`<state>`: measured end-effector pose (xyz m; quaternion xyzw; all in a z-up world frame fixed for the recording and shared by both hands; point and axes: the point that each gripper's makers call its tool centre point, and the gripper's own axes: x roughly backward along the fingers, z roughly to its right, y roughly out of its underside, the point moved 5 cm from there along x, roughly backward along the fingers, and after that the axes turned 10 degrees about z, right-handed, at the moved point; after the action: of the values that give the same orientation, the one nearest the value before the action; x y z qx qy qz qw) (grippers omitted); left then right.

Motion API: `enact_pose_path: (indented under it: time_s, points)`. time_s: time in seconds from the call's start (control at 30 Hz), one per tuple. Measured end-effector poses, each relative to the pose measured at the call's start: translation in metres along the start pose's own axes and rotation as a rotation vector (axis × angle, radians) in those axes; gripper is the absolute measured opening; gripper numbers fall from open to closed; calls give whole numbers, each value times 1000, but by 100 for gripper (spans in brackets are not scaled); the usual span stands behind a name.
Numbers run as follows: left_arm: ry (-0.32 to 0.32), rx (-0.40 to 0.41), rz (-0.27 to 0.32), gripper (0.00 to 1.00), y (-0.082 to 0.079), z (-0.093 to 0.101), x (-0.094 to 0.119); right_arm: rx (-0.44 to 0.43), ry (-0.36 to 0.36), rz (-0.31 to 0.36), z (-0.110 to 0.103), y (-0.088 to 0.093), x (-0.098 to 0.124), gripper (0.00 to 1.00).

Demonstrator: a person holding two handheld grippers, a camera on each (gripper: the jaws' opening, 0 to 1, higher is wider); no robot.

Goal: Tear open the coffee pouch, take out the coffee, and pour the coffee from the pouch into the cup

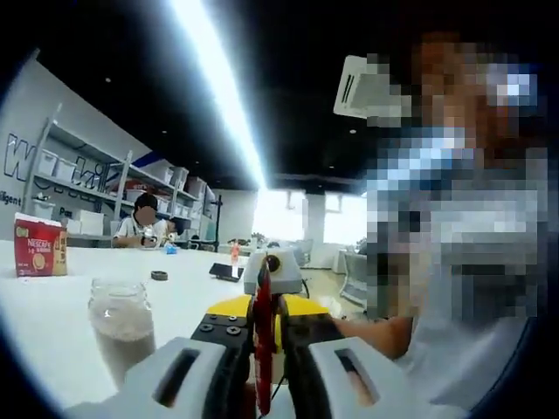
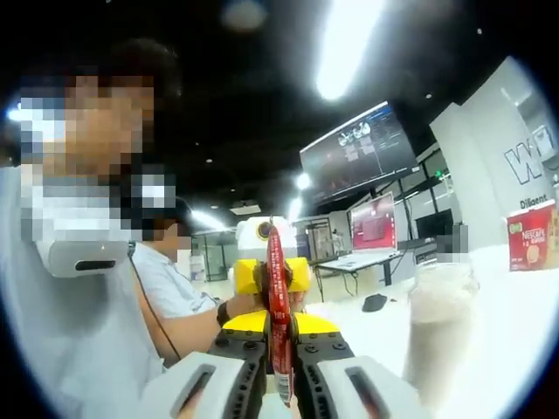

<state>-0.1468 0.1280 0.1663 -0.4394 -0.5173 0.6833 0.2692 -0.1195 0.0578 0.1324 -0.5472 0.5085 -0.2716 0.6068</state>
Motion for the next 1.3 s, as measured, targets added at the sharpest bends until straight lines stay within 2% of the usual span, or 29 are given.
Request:
enact_pose_path:
  time_s: [0.13,0.53,0.7,0.83,0.93,1.03,1.2,1.3]
  points:
    - [-6,-37,1,10,1,2,1,5,-16,-1,-2,1,-1,10]
    - [-21,-49,12,7,-5,-1,0,18,-13,25,-1,-2,-3,11]
    - [-27,-51,16,7,-9,-7,-5,43,-3,46,0,-1,0,17]
    - [-22,-51,27,7,-15,-9,-11,39,12,50,3,7,3,18]
    - [-22,-58,20,7,-19,-12,-16,27,31,79,8,12,2,18]
    - [-26,-64,15,7,-24,-15,-18,37,29,114,9,8,0,18]
    - [-35,-36,67,7,-35,-24,-21,57,37,220,16,-4,0,17]
    - [-35,-33,65,7,-37,-27,-27,54,36,245,19,-6,1,18]
